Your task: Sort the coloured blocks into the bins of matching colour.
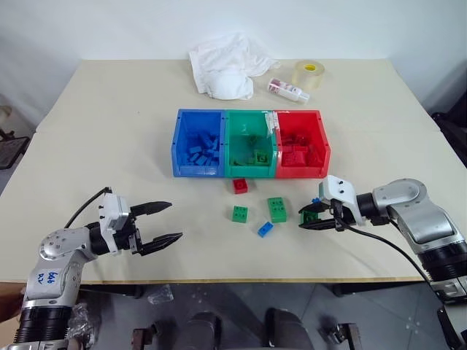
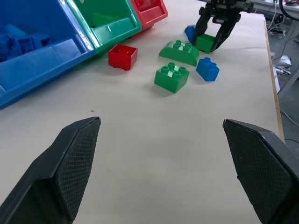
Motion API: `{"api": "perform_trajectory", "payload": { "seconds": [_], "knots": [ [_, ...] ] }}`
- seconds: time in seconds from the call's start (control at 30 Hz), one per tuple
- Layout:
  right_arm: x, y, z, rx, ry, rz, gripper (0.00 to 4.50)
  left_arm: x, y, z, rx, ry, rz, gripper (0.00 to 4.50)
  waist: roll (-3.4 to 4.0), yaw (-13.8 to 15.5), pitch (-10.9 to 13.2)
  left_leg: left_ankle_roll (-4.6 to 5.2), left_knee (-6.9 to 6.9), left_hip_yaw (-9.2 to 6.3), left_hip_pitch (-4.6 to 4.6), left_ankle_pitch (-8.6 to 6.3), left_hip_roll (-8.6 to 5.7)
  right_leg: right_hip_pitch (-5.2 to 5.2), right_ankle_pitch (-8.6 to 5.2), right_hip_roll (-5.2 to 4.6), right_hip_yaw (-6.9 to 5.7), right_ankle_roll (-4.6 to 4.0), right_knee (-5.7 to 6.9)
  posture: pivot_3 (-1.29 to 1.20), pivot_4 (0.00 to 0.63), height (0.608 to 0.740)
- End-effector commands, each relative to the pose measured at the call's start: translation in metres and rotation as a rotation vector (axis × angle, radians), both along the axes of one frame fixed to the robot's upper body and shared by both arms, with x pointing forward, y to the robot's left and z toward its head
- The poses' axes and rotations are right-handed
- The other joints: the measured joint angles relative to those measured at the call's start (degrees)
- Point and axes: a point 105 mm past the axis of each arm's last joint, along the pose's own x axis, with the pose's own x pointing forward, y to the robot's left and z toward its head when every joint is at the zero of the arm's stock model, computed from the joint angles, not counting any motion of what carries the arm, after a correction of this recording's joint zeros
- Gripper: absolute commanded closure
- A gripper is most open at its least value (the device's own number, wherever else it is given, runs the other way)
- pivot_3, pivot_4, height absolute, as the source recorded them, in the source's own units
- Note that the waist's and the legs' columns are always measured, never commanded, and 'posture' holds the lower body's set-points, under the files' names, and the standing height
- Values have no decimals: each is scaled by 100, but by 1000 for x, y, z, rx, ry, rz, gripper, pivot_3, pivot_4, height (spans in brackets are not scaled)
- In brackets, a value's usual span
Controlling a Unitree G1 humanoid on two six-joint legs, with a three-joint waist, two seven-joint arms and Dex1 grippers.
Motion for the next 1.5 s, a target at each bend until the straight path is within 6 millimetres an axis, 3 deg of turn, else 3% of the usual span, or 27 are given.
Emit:
{"api": "perform_trajectory", "payload": {
  "seconds": [0.03, 0.33, 0.5, 0.7, 0.93, 1.0, 1.17, 1.27, 1.37, 1.43, 1.5],
  "knots": [
    [1, -1, 15, 16, -52, 0, 3054, 3, -1, 7, -9, -40, -5, 0, 0, -3, 0, 0, 0, 0, 0, 0, 0, 0, 0, 0, 0, 0, 0, 0, 150, 740],
    [24, 24, 76, 170, -220, -1, 3054, 9, -4, 5, -16, -47, -18, 0, 0, -104, 0, -1, -1, 1, -1, 0, 1, -4, 0, 1, 0, 0, 4, 0, 150, 740],
    [62, 59, 115, 315, -355, -34, 3054, 13, -7, 5, -19, -55, -21, 0, 1, -200, 1, -2, -4, 2, 0, 0, 2, -10, 0, 2, -1, 0, 11, 0, 150, 740],
    [101, 104, 125, 380, -423, -83, 3054, 15, -14, 4, -22, -63, -44, 0, 1, -299, 0, -2, -9, -9, -1, 0, -7, -17, 0, -1, -5, -2, 28, 0, 150, 740],
    [115, 120, 124, 397, -460, -104, 656, 19, -22, 7, -29, -84, -70, 0, 3, -312, 1, -2, -9, -23, -2, 0, -10, -17, 0, -2, -13, -3, 39, 0, 150, 740],
    [114, 118, 129, 408, -470, -94, 17, 20, -24, 8, -30, -87, -79, 0, 4, -332, 2, -2, -10, -23, -2, 0, -9, -18, 0, -2, -12, -3, 38, 0, 150, 740],
    [101, 100, 132, 407, -482, -54, 17, 23, -30, 8, -35, -88, -110, 0, 5, -354, 3, -2, -8, -23, -2, 0, -9, -22, 0, -2, -13, -3, 49, 0, 150, 740],
    [74, 81, 126, 411, -441, 21, 17, 26, -33, 8, -32, -83, -134, 0, 5, -294, 3, -2, -5, -34, -2, -1, -9, -21, 0, -2, -16, -3, 56, 0, 150, 740],
    [32, 53, 108, 379, -350, 89, 17, 30, -33, 9, -28, -81, -145, 0, 5, -231, 3, -2, -3, -36, -6, -1, -11, -18, 0, -4, -18, -3, 52, 0, 150, 740],
    [11, 41, 100, 364, -306, 90, 17, 32, -32, 9, -26, -81, -148, 0, 6, -209, 3, -1, 0, -33, -10, -1, -14, -16, 0, -6, -17, -3, 42, 0, 150, 740],
    [-8, 14, 86, 314, -262, 19, 17, 32, -30, 9, -23, -79, -150, 0, 6, -187, 3, -1, 1, -18, -11, -1, -12, -15, 1, -5, -11, -3, 29, 0, 150, 740]
  ]
}}
